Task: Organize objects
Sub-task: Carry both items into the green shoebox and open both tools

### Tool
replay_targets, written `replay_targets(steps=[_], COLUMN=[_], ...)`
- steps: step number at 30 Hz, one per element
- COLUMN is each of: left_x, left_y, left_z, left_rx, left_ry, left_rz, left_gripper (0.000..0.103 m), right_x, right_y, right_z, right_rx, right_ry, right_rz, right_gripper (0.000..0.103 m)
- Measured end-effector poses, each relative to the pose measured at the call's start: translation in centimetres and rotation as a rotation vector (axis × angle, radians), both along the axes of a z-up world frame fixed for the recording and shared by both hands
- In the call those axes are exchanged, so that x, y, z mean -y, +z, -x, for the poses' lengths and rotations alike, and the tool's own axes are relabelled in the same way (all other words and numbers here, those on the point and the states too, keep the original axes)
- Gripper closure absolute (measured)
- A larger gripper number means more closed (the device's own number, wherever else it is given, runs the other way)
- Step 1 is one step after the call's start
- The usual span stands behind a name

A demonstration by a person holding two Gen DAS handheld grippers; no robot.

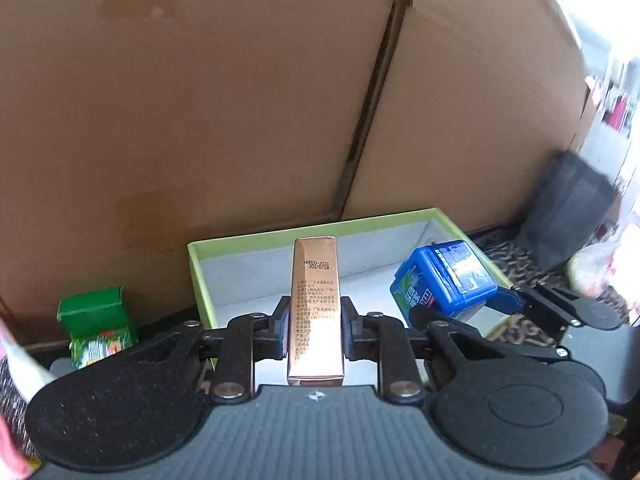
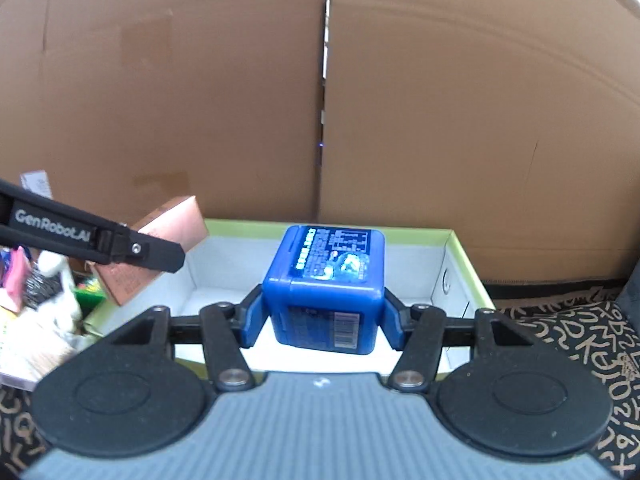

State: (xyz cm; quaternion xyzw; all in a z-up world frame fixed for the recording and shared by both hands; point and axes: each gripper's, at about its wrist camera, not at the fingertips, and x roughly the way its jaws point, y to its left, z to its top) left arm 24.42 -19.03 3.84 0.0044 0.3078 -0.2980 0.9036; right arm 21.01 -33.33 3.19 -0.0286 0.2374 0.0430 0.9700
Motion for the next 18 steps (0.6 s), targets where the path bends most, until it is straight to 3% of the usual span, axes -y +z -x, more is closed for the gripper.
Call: replay_targets(steps=[4, 6, 7, 8, 9, 18], left_x=[0.6, 0.5, 0.3, 0.0, -0.6, -7.4], left_y=[-0.7, -0.7, -0.6, -0.4, -0.2, 1.1], left_z=[-1.0, -1.2, -1.2, -1.1, -0.8, 5.7], left_rx=[0.032, 0.063, 0.066, 0.077, 0.105, 0.15], left_ry=[0.006, 0.015, 0.034, 0.069, 0.101, 0.136], left_rz=[-0.018, 0.007, 0.007, 0.015, 0.036, 0.123], left_gripper=[0.079, 0.054, 0.017, 0.007, 0.007, 0.007], right_x=[-0.2, -0.5, -0.6, -0.8, -0.9, -2.6], right_y=[-1.7, -2.5, -2.8, -3.0, -3.1, -1.5], right_z=[-2.4, -3.4, -3.8, -4.0, -4.0, 2.3], right_rx=[-0.031, -0.026, -0.014, -0.01, 0.001, 0.18], right_ry=[0.019, 0.029, 0.042, 0.051, 0.046, 0.052], right_rz=[0.015, 0.034, 0.048, 0.062, 0.074, 0.065], right_gripper=[0.046, 0.043, 0.035, 0.012, 0.0, 0.0])
